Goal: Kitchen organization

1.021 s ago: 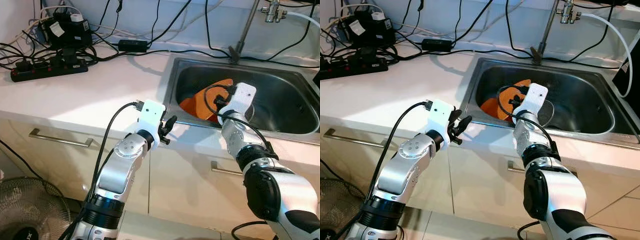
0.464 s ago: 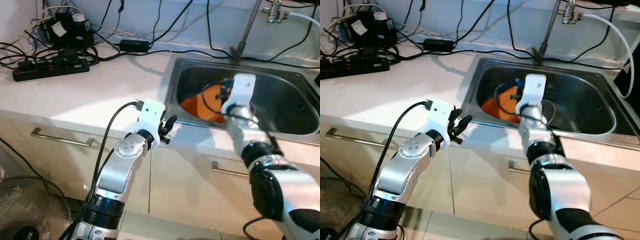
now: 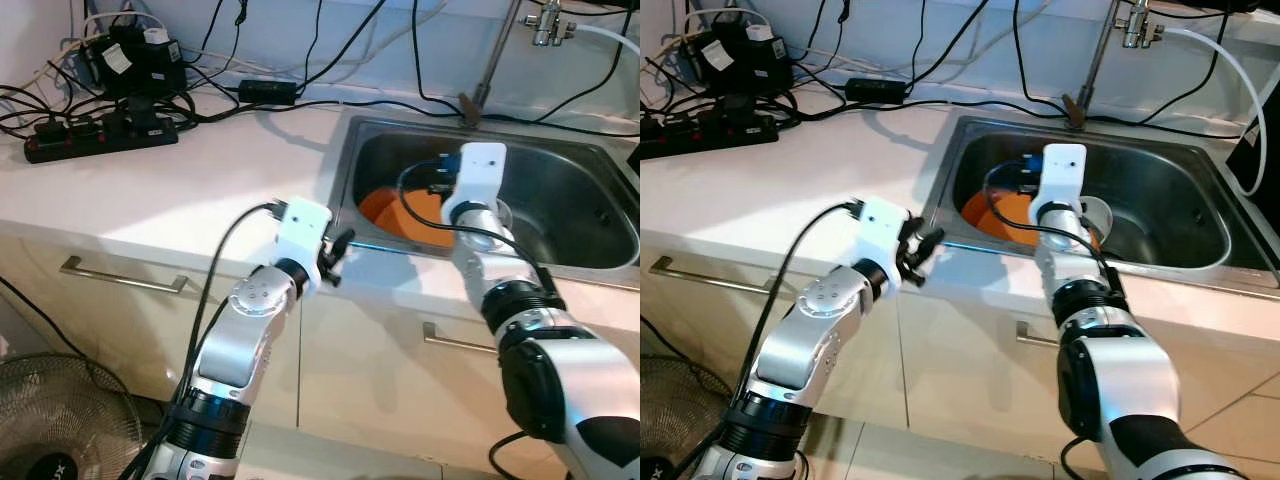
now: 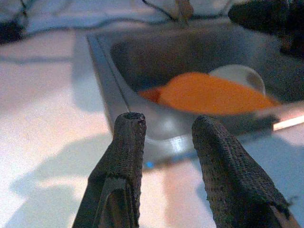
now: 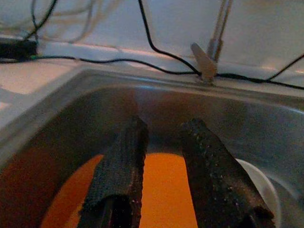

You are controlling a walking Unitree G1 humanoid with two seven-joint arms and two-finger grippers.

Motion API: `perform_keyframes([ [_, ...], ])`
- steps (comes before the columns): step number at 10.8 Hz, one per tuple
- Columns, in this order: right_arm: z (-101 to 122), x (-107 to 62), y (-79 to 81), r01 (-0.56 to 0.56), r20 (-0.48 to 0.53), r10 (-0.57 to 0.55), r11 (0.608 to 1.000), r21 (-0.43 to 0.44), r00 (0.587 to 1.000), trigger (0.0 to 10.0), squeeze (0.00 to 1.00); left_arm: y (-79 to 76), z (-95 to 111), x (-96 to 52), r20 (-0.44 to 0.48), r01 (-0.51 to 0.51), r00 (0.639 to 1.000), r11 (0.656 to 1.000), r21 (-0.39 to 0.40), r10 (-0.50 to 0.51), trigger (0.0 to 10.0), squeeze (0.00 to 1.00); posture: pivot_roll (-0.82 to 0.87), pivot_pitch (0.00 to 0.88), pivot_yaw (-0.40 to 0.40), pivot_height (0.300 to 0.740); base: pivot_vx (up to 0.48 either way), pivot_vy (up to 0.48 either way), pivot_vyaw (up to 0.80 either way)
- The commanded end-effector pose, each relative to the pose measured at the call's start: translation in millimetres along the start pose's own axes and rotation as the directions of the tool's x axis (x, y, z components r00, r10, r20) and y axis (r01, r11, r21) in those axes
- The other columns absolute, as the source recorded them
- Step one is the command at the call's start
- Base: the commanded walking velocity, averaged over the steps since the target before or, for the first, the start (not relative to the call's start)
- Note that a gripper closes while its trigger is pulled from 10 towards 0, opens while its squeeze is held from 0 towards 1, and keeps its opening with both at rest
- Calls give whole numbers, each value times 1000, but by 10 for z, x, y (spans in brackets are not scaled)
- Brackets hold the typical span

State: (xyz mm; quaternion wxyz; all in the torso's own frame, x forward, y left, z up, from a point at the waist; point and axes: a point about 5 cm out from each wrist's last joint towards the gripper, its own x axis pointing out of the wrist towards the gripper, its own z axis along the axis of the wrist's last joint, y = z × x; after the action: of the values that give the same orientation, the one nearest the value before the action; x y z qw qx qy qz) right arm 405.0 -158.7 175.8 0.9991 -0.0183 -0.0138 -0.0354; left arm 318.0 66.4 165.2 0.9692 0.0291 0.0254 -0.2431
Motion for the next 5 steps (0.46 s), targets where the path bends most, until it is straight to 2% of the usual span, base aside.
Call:
perform_keyframes([
  [1, 94, 14, 17, -17, 49, 18, 1000, -9, 999, 10000, 0, 3, 39, 18, 29, -11, 1000, 1000, -5, 11, 10000, 0, 240, 4, -53, 740, 0, 0, 0],
  [2, 144, -35, 137, -96, 147, 88, 994, 47, 985, 10000, 0, 193, 158, -4, 157, -166, 975, 986, 30, 160, 10000, 0, 234, 3, -52, 740, 0, 0, 0],
  [3, 167, -82, 192, -135, 208, 120, 989, 61, 971, 10000, 0, 294, 221, -33, 223, -246, 948, 967, 67, 226, 10000, 0, 230, 3, -52, 740, 0, 0, 0],
  [4, 128, -198, 257, -170, 278, 149, 984, 53, 949, 10000, 0, 412, 269, -71, 298, -322, 911, 943, 83, 285, 10000, 0, 214, 0, -48, 740, 0, 0, 0],
  [5, 12, -323, 304, -190, 299, 171, 981, 38, 939, 10000, 0, 508, 257, -96, 323, -370, 884, 928, 38, 339, 10000, 0, 204, 0, -44, 740, 0, 0, 0],
])
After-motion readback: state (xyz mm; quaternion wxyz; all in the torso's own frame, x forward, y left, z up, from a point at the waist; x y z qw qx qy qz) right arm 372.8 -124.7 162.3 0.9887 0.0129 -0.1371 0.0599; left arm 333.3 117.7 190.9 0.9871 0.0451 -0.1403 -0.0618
